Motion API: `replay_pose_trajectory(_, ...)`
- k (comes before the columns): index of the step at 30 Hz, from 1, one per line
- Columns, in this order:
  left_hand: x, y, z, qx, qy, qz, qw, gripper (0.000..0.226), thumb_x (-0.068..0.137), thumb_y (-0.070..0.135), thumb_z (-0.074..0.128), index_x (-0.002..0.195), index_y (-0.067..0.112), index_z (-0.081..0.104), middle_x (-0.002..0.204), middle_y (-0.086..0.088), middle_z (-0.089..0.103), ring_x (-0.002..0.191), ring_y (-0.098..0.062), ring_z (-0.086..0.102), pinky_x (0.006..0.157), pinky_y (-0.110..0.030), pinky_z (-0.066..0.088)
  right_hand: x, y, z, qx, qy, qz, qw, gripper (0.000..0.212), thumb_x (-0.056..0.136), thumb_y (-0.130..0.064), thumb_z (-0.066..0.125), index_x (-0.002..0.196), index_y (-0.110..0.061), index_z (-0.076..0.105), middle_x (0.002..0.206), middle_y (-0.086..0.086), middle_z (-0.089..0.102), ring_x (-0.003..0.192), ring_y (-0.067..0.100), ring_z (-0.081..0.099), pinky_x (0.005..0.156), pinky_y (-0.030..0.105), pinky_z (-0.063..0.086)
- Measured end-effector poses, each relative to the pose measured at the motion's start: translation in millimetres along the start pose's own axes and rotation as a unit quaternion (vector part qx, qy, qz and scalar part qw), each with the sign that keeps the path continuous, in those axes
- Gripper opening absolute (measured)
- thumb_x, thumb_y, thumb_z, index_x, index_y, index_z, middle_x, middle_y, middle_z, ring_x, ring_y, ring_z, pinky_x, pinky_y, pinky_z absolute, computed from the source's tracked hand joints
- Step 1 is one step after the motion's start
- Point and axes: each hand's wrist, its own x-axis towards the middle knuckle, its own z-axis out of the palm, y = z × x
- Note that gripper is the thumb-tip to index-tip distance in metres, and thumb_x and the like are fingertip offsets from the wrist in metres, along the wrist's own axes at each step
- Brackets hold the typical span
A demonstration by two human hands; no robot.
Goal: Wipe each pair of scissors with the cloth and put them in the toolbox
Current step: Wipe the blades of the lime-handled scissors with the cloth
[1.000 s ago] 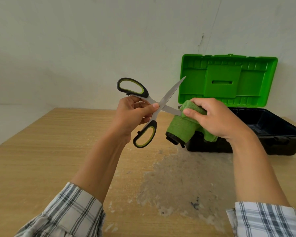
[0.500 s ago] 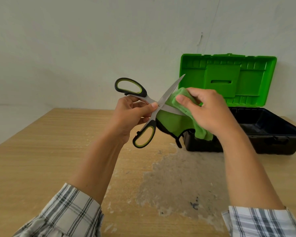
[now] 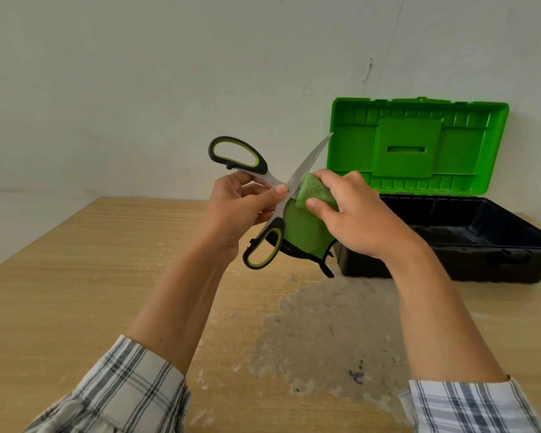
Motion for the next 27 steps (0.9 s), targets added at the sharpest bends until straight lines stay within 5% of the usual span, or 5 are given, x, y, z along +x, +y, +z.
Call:
replay_pose_trajectory(6, -2, 0, 3, -0.002, -0.015, 0.0, 1.0, 0.031, 0.083, 0.008, 0.075, 0.108, -0.003, 0.06, 0.073, -0.005, 0.063, 0.06, -0.01, 0.06, 0.057, -0.018, 0.051, 3, 6, 4, 0.028, 0.077, -0.04, 0.996, 0.027, 0.096, -0.036, 0.061, 0.12, -0.023, 0.063, 0.085, -0.025, 0.045, 0.099, 0.019, 0.051, 0.102, 0.055, 0.041)
replay_pose_trajectory(12, -3, -1, 4, -0.001, -0.027, 0.006, 1.0, 0.036, 0.084, 0.007, 0.073, 0.112, -0.011, 0.058, 0.074, -0.007, 0.061, 0.058, -0.008, 0.06, 0.057, -0.019, 0.051, 7, 8, 11, 0.018, 0.128, -0.048, 0.99, 0.028, 0.095, -0.04, 0.061, 0.115, -0.021, 0.066, 0.082, -0.027, 0.043, 0.096, 0.019, 0.05, 0.096, 0.054, 0.043)
replay_pose_trajectory(18, -5, 2, 3, 0.005, -0.031, 0.011, 0.999, 0.027, 0.084, 0.009, 0.073, 0.104, -0.004, 0.06, 0.07, -0.003, 0.062, 0.058, -0.008, 0.061, 0.058, -0.019, 0.051, 13, 3, 25, -0.017, 0.181, -0.024, 0.983, 0.028, 0.097, -0.049, 0.052, 0.102, -0.024, 0.065, 0.077, -0.01, 0.055, 0.091, 0.019, 0.048, 0.096, 0.048, 0.038)
replay_pose_trajectory(27, -2, 2, 2, 0.017, 0.008, 0.007, 1.0, 0.015, 0.083, 0.011, 0.076, 0.087, 0.007, 0.062, 0.077, -0.01, 0.063, 0.07, -0.019, 0.058, 0.065, -0.026, 0.052, 13, 7, 19, 0.048, 0.119, -0.026, 0.991, 0.034, 0.092, -0.056, 0.05, 0.101, -0.028, 0.066, 0.085, -0.01, 0.067, 0.092, 0.024, 0.062, 0.089, 0.058, 0.049)
